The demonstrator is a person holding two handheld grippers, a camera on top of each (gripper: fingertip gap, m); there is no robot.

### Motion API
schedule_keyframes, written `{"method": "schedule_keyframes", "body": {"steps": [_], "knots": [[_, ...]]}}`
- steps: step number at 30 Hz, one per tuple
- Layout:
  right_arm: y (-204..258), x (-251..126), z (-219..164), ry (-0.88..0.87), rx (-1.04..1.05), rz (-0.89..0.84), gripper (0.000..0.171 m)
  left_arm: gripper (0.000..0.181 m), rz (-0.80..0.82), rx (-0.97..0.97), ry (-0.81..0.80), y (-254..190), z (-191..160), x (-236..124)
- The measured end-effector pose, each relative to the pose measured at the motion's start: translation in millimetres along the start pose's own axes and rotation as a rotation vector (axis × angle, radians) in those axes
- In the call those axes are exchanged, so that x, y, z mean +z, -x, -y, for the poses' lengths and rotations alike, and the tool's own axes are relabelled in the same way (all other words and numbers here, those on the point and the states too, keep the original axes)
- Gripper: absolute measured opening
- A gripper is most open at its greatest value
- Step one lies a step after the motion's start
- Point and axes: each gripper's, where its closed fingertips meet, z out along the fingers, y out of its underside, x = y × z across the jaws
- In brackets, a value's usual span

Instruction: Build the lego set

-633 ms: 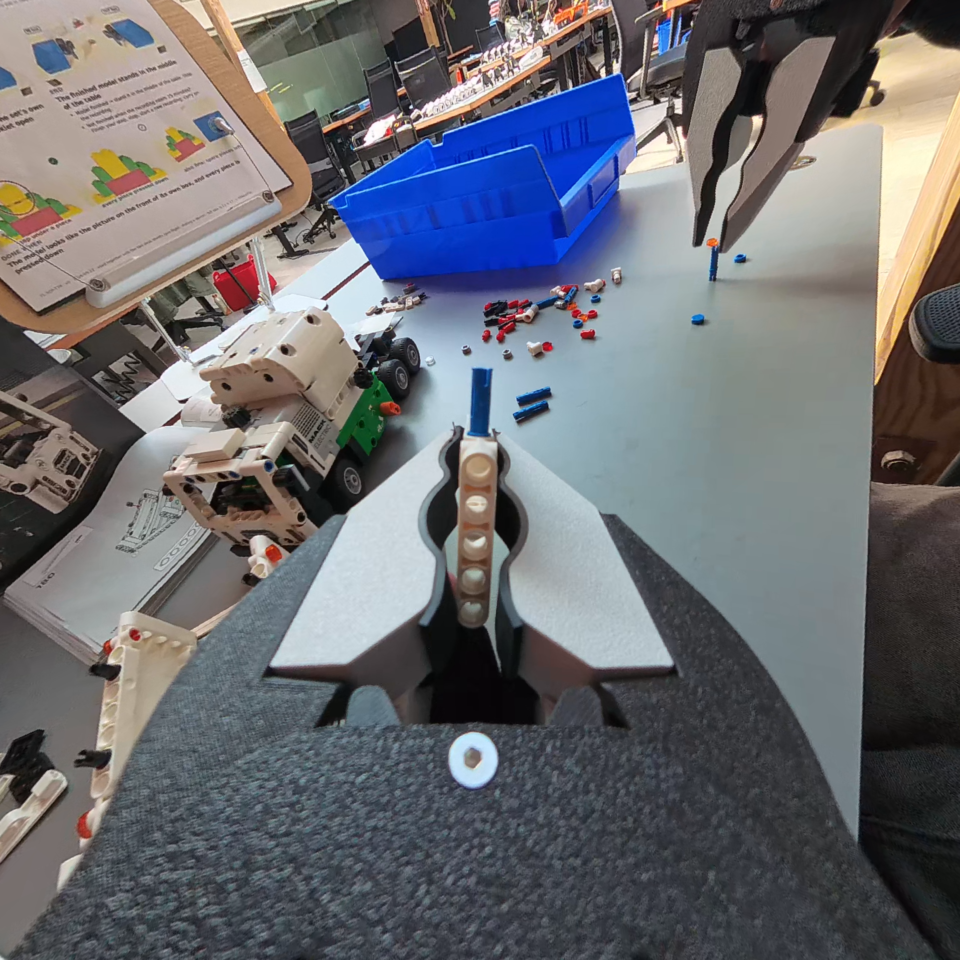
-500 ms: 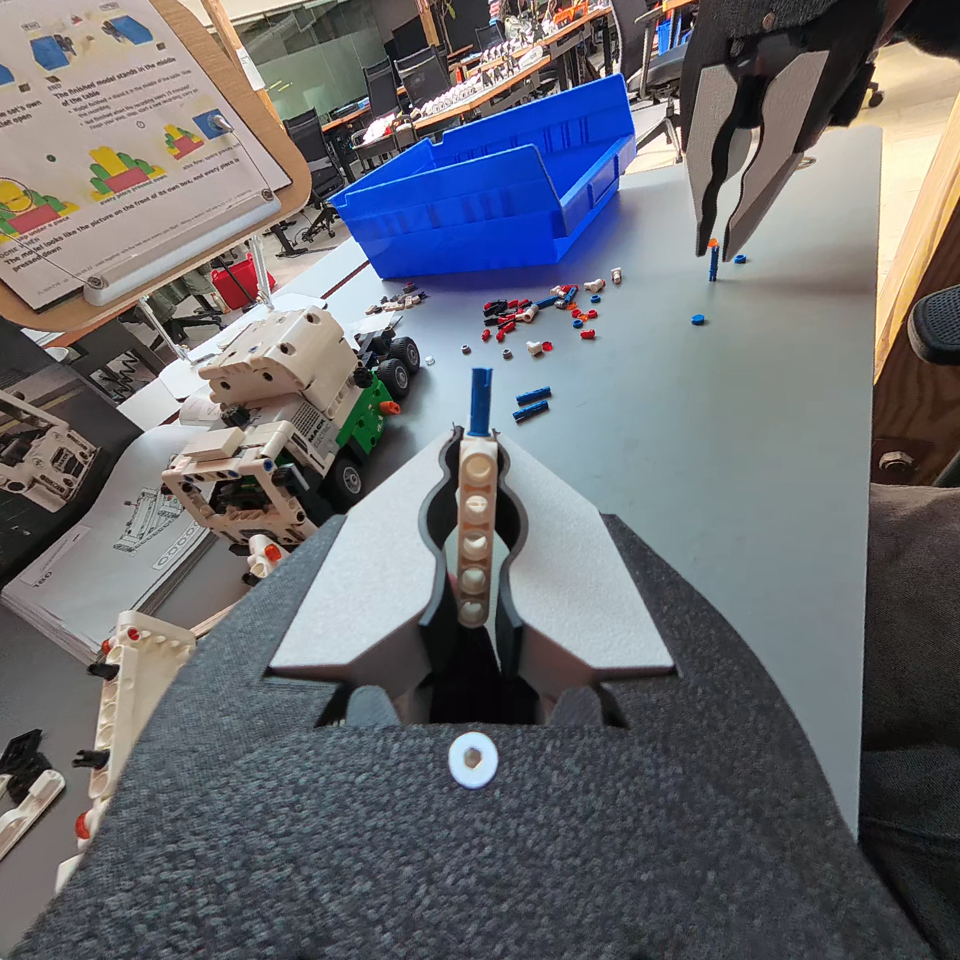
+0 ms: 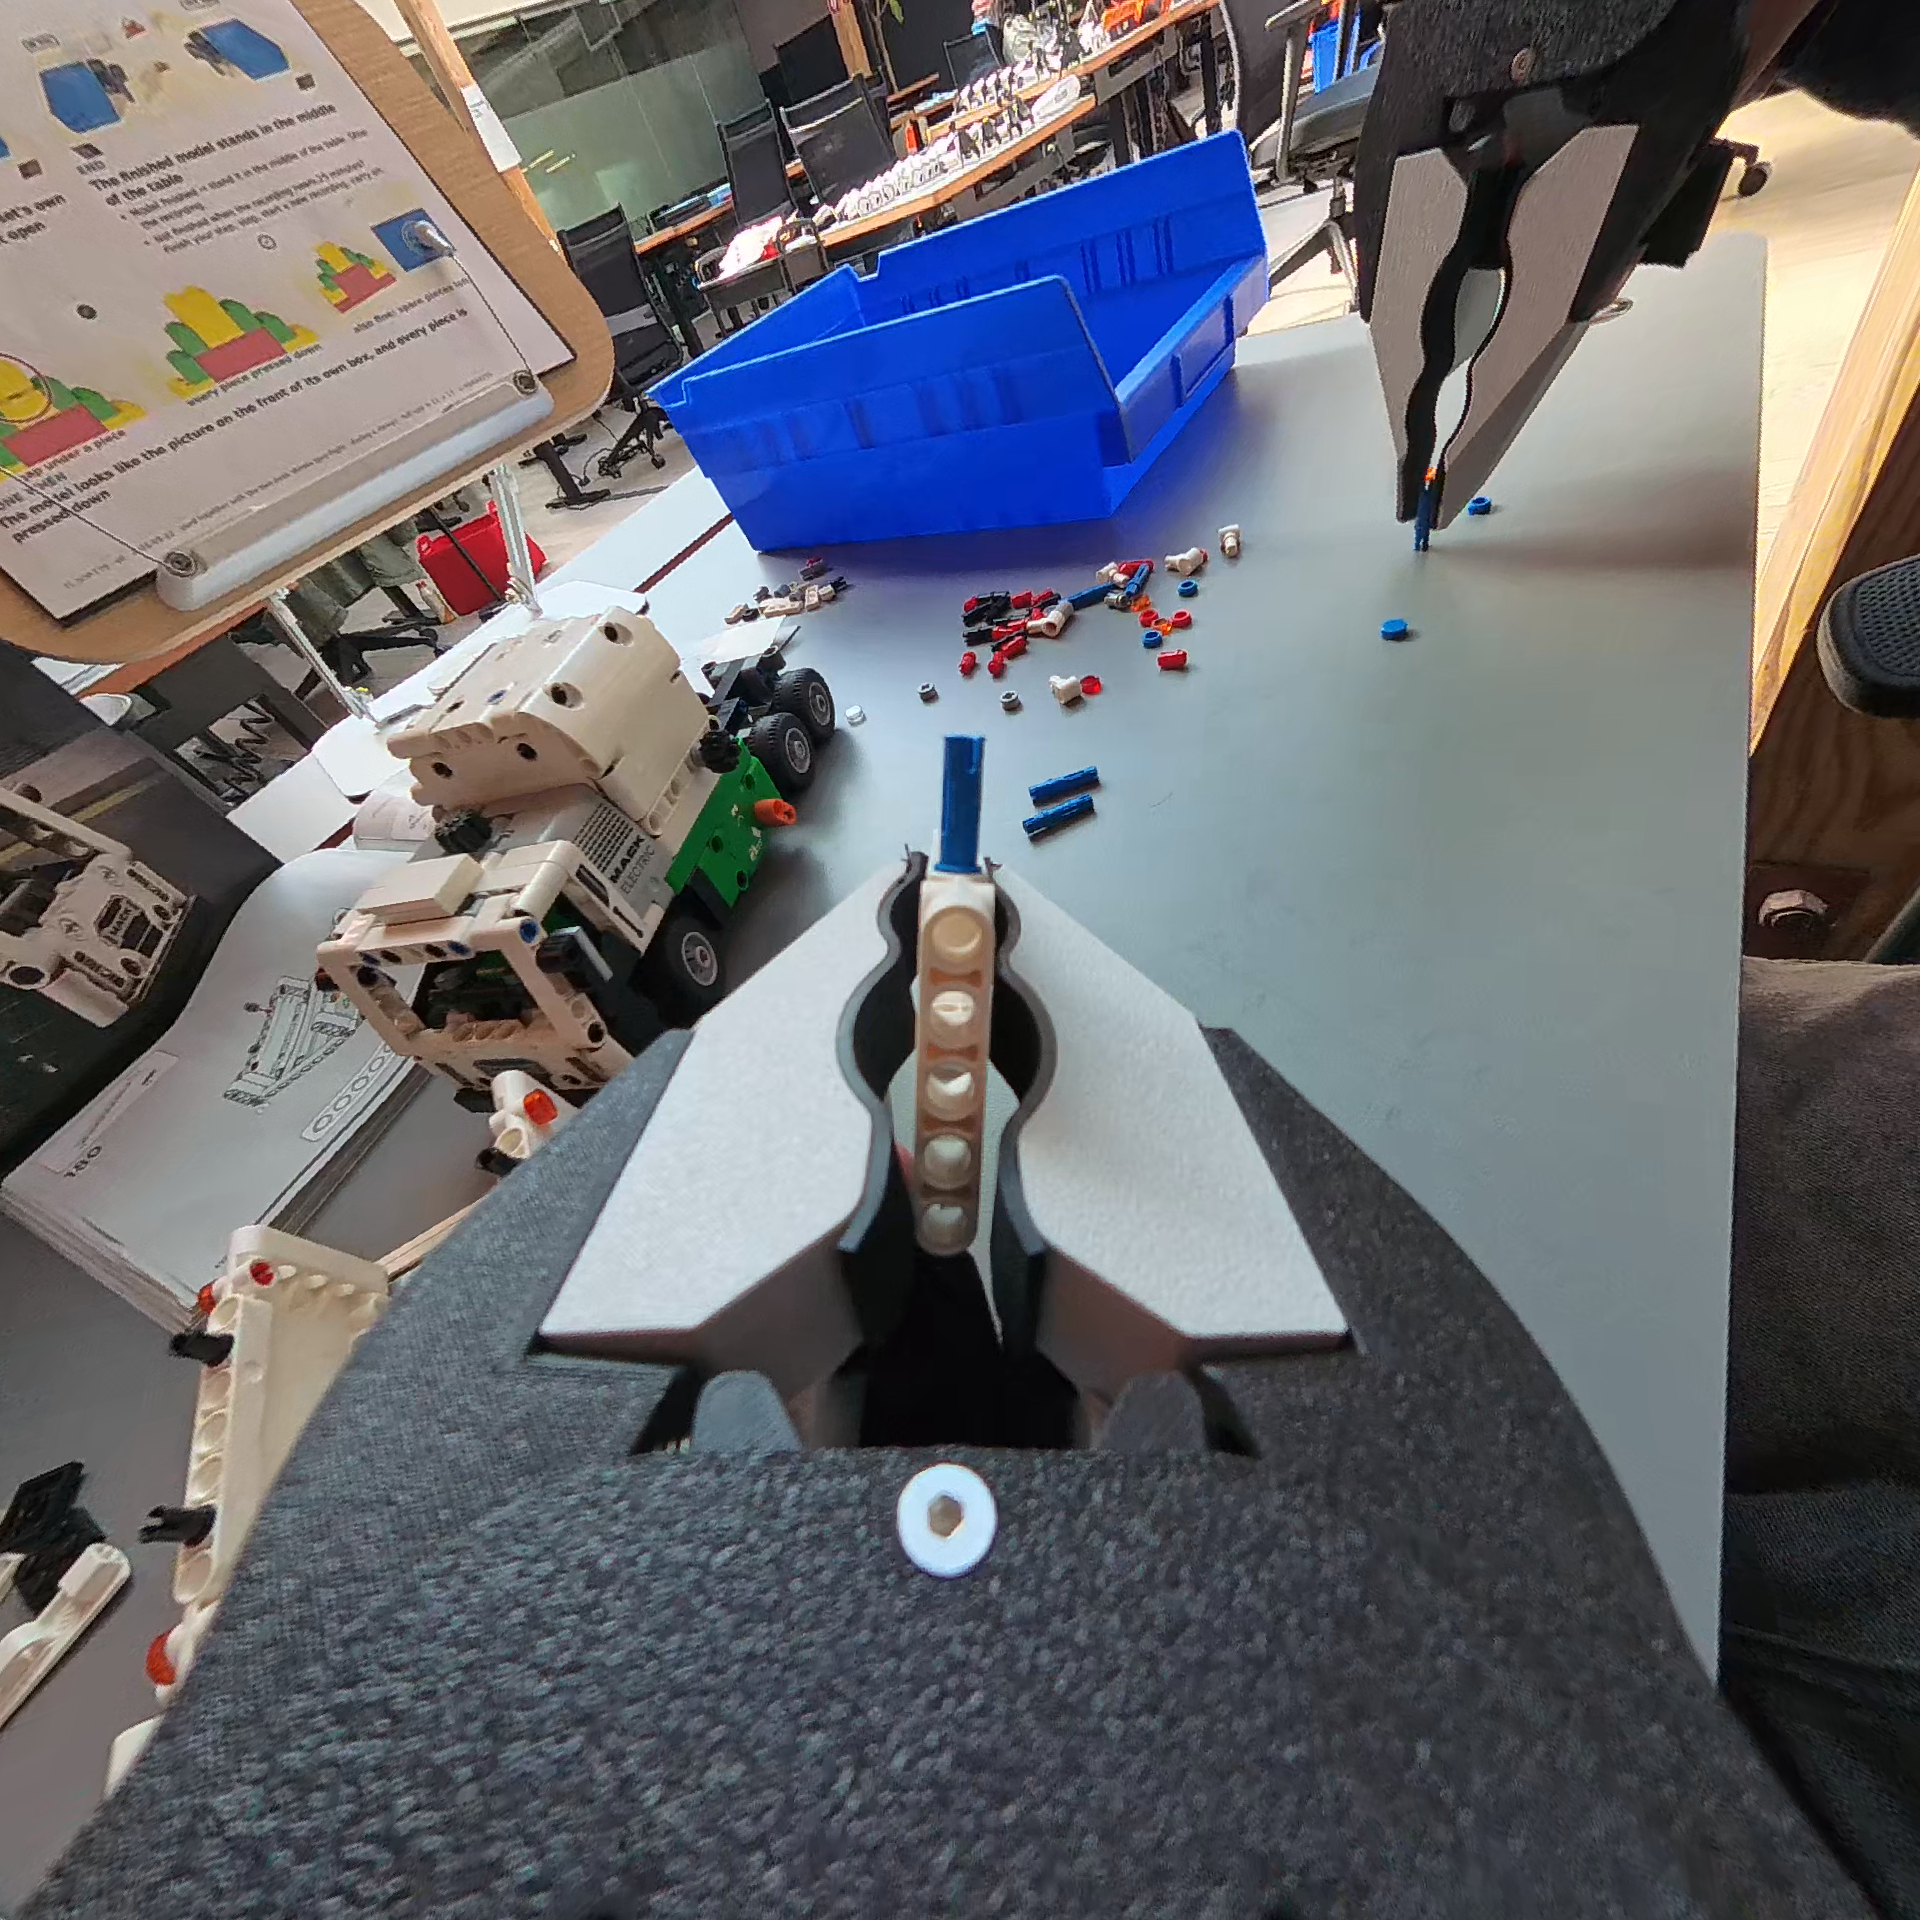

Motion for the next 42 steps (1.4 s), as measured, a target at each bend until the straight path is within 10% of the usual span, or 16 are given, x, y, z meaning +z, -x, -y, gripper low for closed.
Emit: {"method": "schedule_keyframes", "body": {"steps": [1, 10, 21, 42], "knots": [[0.4, 0.3, 0.8, -0.004, -0.001, 0.001, 0.005, 0.004, 0.000, 0.001, 0.000, 0.1, 0.0, 0.0], [4.6, -5.6, 19.2, -0.070, -0.015, -0.001, 0.003, 0.004, 0.007, -0.002, -0.017, 1.1, 2.2, -1.6], [82.9, -72.3, 223.7, -0.725, -0.207, -0.007, 0.003, 0.004, -0.236, -0.071, -0.212, -35.2, 34.1, -16.9], [86.4, -46.3, 238.0, -0.671, -0.334, 0.030, 0.003, 0.004, -0.279, -0.059, -0.194, -45.1, 32.6, -16.2]]}}
